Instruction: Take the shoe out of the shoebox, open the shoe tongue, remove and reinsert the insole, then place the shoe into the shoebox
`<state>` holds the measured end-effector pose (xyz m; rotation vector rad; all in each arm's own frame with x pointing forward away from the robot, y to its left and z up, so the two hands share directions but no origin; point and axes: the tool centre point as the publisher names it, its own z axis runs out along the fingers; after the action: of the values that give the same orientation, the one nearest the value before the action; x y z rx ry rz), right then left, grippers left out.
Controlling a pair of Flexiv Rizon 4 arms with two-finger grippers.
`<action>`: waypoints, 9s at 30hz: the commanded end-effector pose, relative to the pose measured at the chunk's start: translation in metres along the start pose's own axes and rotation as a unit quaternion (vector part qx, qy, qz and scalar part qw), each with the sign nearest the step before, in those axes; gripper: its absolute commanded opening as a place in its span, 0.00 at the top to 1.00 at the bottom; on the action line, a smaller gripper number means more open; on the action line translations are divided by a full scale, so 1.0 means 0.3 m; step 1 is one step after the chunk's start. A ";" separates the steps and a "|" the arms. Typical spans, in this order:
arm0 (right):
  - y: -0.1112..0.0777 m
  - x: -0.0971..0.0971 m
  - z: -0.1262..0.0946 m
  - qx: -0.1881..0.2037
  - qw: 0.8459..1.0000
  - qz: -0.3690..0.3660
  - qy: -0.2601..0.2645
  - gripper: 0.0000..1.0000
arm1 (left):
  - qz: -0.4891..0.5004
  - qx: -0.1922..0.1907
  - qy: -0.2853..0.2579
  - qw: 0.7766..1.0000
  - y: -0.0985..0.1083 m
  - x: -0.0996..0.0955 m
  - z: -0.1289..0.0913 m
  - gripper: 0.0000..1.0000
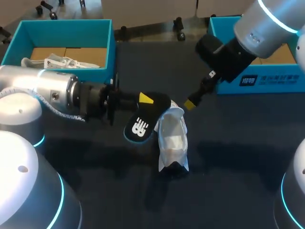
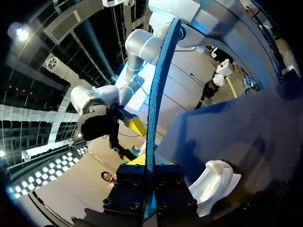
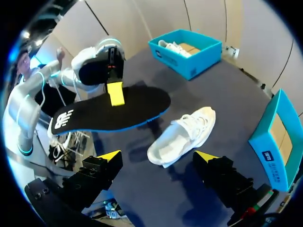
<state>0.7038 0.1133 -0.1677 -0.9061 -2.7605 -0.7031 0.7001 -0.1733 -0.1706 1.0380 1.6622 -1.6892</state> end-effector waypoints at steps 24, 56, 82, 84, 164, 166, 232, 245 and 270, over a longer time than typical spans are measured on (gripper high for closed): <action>-0.029 -0.008 0.011 0.034 0.992 -0.107 -0.061 0.00 | -0.051 -0.001 -0.022 0.998 0.001 0.070 0.006 1.00; -0.166 -0.072 0.162 0.013 0.965 -0.259 -0.047 0.00 | -0.087 -0.018 -0.068 0.994 0.107 0.193 0.057 1.00; -0.291 -0.084 0.147 0.025 0.955 -0.289 -0.065 0.00 | -0.098 0.007 -0.078 0.992 0.012 0.212 0.064 1.00; -0.302 -0.095 0.142 0.030 0.951 -0.301 -0.065 0.00 | -0.098 0.008 -0.076 0.992 0.011 0.216 0.076 1.00; -0.338 -0.130 0.133 0.040 0.949 -0.307 -0.064 0.00 | -0.088 0.012 -0.072 0.993 0.103 0.449 0.126 1.00; -0.338 -0.130 0.133 0.040 0.949 -0.307 -0.064 0.00 | -0.088 0.011 -0.073 0.993 0.108 0.450 0.127 1.00; -0.338 -0.130 0.133 0.040 0.949 -0.307 -0.064 0.00 | -0.070 0.039 -0.080 0.994 0.119 0.383 0.199 1.00; -0.338 -0.130 0.133 0.040 0.949 -0.307 -0.064 0.00 | -0.084 0.035 -0.078 0.993 0.119 0.414 0.229 1.00; -0.338 -0.130 0.133 0.040 0.949 -0.307 -0.064 0.00 | -0.097 0.011 -0.082 0.992 0.205 0.438 0.265 1.00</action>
<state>0.6758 0.0396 -0.2515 -0.0497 -3.1740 -0.6140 0.6632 -0.2350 -0.3151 0.7454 1.6861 -1.8659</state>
